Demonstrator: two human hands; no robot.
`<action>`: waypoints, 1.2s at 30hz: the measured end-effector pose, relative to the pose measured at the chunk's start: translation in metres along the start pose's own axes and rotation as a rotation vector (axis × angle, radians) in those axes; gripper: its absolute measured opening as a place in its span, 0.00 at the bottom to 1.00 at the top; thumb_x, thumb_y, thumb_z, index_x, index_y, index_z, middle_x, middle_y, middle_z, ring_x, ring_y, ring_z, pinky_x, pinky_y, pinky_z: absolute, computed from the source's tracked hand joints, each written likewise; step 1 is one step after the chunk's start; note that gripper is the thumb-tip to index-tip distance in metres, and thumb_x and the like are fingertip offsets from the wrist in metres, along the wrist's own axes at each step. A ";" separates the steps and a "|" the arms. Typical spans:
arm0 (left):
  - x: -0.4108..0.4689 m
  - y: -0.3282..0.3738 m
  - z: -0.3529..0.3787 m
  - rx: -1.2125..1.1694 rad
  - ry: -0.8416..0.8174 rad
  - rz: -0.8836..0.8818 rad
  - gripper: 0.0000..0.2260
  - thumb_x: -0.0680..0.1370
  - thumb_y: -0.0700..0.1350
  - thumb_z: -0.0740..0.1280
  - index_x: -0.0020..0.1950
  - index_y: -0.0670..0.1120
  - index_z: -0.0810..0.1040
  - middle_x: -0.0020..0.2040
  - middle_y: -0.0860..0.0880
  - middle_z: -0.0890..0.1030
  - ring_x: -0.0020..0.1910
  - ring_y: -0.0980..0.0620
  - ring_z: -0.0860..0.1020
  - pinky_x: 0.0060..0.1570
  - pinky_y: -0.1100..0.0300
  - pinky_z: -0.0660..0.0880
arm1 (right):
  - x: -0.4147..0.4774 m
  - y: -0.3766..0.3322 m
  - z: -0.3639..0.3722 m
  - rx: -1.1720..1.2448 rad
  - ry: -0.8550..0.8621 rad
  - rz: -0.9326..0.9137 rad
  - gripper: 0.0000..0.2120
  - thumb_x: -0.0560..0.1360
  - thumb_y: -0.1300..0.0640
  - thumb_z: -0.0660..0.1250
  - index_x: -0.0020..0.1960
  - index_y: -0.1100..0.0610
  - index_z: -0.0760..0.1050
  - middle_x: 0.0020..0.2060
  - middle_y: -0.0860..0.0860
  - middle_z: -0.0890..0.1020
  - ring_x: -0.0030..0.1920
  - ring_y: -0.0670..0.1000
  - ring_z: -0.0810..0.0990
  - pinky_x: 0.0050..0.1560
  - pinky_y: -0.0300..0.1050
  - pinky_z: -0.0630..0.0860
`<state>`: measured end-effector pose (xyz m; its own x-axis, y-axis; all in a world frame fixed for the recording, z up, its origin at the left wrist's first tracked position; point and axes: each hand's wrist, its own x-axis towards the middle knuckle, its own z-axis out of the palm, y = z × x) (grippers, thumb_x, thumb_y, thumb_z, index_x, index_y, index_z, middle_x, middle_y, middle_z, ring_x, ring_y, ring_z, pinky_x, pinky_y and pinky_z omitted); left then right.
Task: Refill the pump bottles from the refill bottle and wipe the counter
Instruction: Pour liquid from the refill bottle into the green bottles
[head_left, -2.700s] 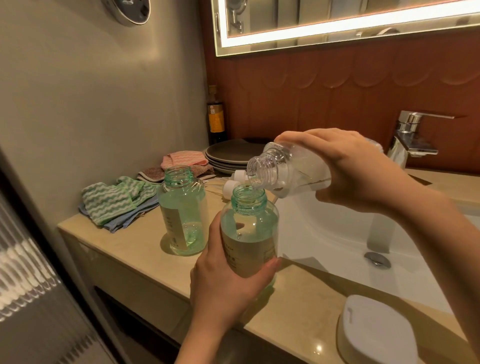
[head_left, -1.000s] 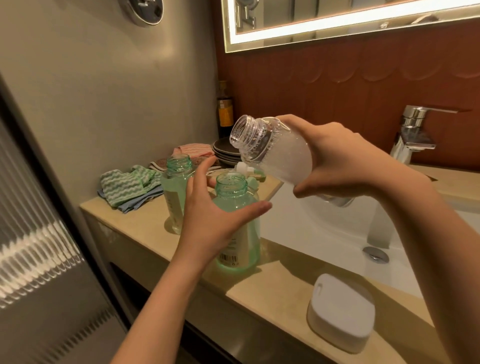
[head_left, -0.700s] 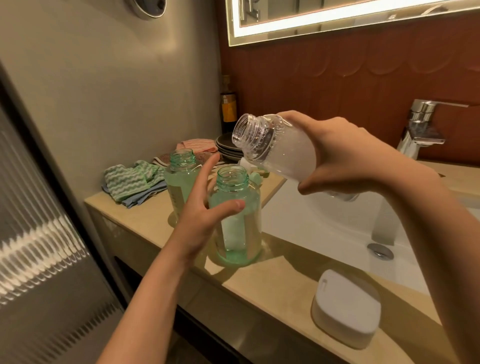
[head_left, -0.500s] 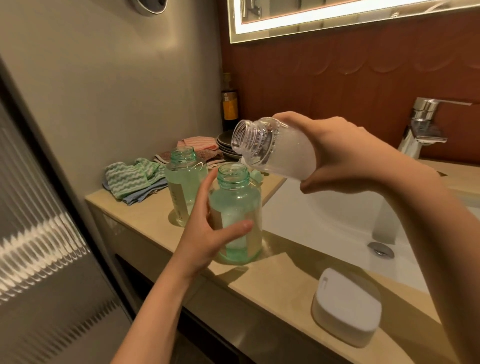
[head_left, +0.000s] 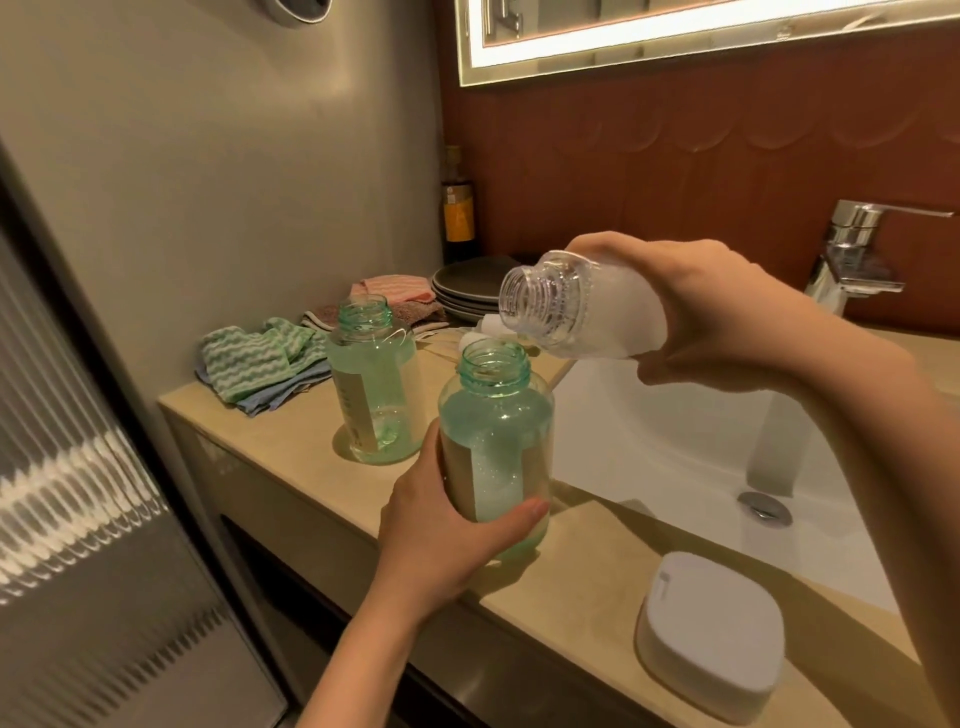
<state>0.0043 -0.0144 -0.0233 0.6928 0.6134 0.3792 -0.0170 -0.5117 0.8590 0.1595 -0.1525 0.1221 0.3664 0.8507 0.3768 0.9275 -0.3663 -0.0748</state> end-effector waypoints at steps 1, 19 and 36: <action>0.000 0.000 0.000 0.020 0.006 0.003 0.31 0.54 0.66 0.74 0.54 0.71 0.67 0.51 0.68 0.77 0.50 0.65 0.77 0.52 0.50 0.77 | 0.001 0.000 0.000 -0.001 0.001 -0.004 0.49 0.62 0.62 0.78 0.72 0.39 0.54 0.61 0.49 0.75 0.58 0.54 0.73 0.52 0.53 0.77; -0.003 0.007 0.000 0.144 0.007 -0.048 0.31 0.52 0.70 0.69 0.52 0.77 0.61 0.48 0.75 0.73 0.52 0.63 0.75 0.55 0.50 0.75 | 0.002 -0.002 0.000 -0.091 0.075 -0.101 0.46 0.63 0.67 0.74 0.73 0.43 0.57 0.63 0.50 0.74 0.61 0.54 0.71 0.59 0.49 0.70; 0.000 0.008 -0.005 0.204 -0.134 -0.128 0.43 0.49 0.65 0.71 0.58 0.74 0.53 0.53 0.71 0.70 0.58 0.57 0.73 0.61 0.51 0.71 | 0.001 -0.006 -0.001 -0.128 0.096 -0.102 0.46 0.64 0.68 0.74 0.73 0.44 0.57 0.64 0.50 0.73 0.61 0.54 0.71 0.58 0.47 0.70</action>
<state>0.0003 -0.0158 -0.0149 0.7696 0.6026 0.2111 0.2131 -0.5541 0.8047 0.1542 -0.1500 0.1243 0.2561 0.8484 0.4633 0.9403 -0.3299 0.0843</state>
